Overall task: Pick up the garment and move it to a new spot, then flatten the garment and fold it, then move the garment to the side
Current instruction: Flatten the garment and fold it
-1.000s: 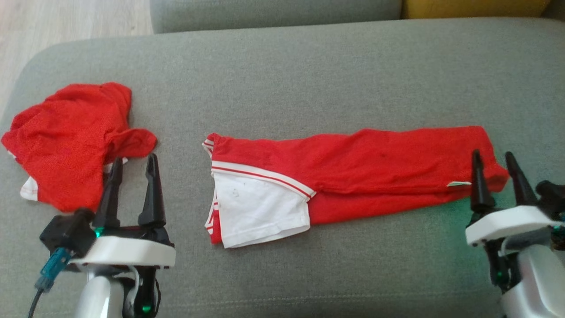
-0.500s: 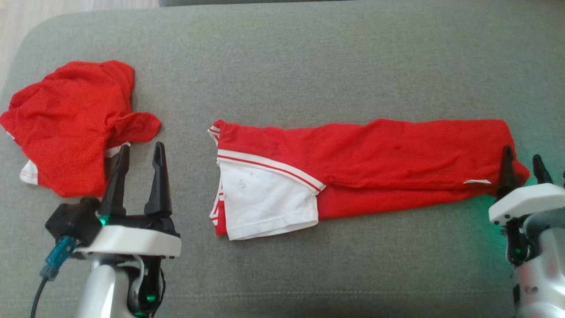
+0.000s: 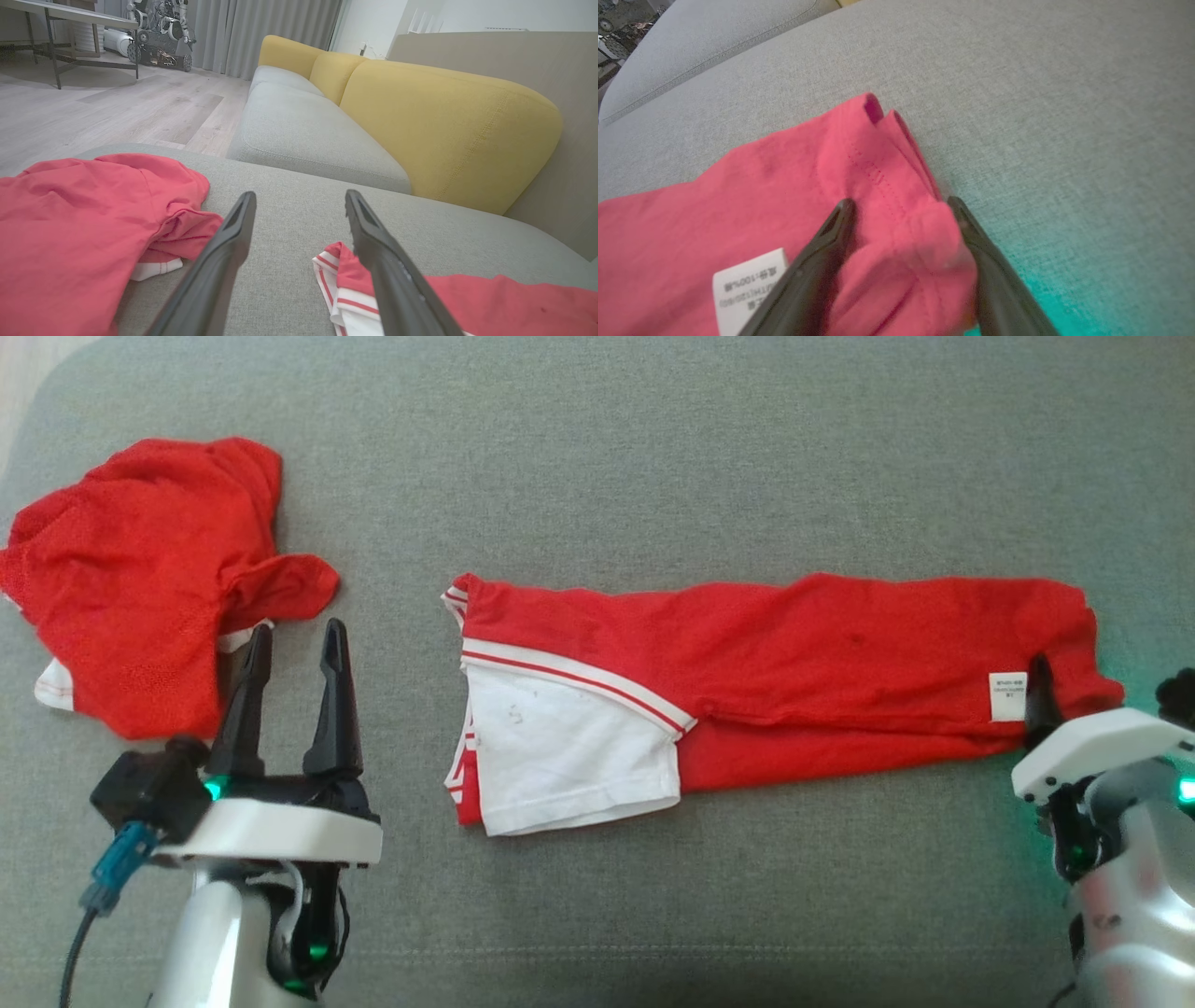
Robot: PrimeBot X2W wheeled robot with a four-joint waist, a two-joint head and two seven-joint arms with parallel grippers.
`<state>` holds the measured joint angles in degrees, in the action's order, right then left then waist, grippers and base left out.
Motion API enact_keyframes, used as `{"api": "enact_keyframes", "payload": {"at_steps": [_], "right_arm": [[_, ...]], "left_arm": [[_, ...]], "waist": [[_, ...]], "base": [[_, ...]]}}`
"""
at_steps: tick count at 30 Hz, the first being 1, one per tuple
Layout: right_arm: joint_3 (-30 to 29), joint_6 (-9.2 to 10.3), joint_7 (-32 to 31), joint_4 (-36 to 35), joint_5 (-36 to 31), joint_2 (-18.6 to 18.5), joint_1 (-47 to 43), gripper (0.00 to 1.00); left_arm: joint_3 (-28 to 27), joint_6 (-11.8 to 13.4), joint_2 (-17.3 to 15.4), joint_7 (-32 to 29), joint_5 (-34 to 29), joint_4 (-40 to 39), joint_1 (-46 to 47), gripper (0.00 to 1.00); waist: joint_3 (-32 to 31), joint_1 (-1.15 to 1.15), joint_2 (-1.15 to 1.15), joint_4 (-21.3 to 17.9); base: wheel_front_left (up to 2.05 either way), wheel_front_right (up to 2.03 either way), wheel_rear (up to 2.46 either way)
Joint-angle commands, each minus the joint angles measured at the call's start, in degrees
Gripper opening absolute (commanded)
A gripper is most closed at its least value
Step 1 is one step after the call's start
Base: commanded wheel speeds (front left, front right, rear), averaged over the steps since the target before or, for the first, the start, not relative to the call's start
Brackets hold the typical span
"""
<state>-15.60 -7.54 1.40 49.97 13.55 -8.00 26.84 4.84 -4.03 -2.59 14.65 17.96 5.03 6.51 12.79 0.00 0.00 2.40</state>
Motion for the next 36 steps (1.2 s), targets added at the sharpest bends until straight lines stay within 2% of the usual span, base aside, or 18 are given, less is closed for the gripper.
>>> {"api": "enact_keyframes", "payload": {"at_steps": [1, 2, 3, 4, 5, 13, 17, 22, 29, 36], "right_arm": [[1.24, 0.05, -0.76, -0.46, -0.09, -0.07, 1.67, 1.00], [1.62, 0.05, -1.19, -0.13, 0.03, 0.01, 1.80, 1.00], [2.05, 0.05, -1.58, 0.10, 0.33, 0.09, 1.94, 0.83], [2.42, 0.05, -1.91, 0.26, 0.78, 0.13, 2.05, 0.20], [2.79, 0.05, -2.10, 0.34, 1.18, 0.08, 2.13, 0.00], [3.74, 0.05, -0.70, 0.10, 2.41, -2.58, 2.61, 0.00], [1.55, 0.05, 1.50, 0.74, -0.74, -5.67, 3.43, 0.00], [-4.16, 0.05, 4.62, 1.77, -6.98, -8.29, 5.16, 0.00], [-5.28, 0.05, 5.26, 1.82, -10.48, -5.47, 6.35, 0.00], [0.25, 0.05, 4.72, -2.94, -7.42, -0.74, 5.95, 0.00]], "left_arm": [[-1.97, -0.16, -0.29, 0.35, -0.16, -1.76, 2.79, 1.00], [-2.00, -0.13, -0.29, 0.35, -0.16, -1.76, 2.90, 1.00], [-2.02, -0.11, -0.29, 0.35, -0.16, -1.76, 3.00, 1.00], [-2.03, -0.08, -0.29, 0.35, -0.15, -1.77, 3.07, 1.00], [-2.03, -0.07, -0.29, 0.35, -0.15, -1.78, 3.12, 1.00], [-2.20, 0.09, -0.29, 0.35, 0.04, -1.63, 3.21, 1.00], [-2.23, 0.15, -0.29, 0.35, 0.10, -1.46, 2.89, 1.00], [-2.06, 0.24, -0.29, 0.35, 0.41, -1.38, 2.43, 1.00], [-1.68, 0.65, -0.29, 0.35, 0.97, -1.15, 1.24, 1.00], [-1.52, 1.00, -0.29, 0.35, 1.44, -0.99, -0.07, 1.00]], "waist": [[0.06, 0.00, 0.00, -0.04], [0.10, 0.00, 0.00, -0.07], [0.11, 0.00, 0.00, -0.10], [0.11, 0.00, 0.00, -0.15], [0.09, 0.00, 0.00, -0.19], [-0.77, 0.00, 0.00, -0.43], [-1.53, 0.00, 0.00, -0.57], [-2.73, 0.00, 0.00, -0.53], [-4.72, 0.00, 0.00, -0.77], [-7.20, 0.00, 0.00, -1.50]], "base": [[0.00, 0.00, 0.00], [0.00, 0.00, 0.00], [0.00, 0.00, 0.00], [0.00, 0.00, 0.00], [0.00, 0.00, 0.00], [0.00, 0.00, 0.00], [0.00, 0.00, 0.00], [0.00, 0.00, 0.00], [0.00, 0.00, 0.00], [0.00, 0.00, 0.00]]}}
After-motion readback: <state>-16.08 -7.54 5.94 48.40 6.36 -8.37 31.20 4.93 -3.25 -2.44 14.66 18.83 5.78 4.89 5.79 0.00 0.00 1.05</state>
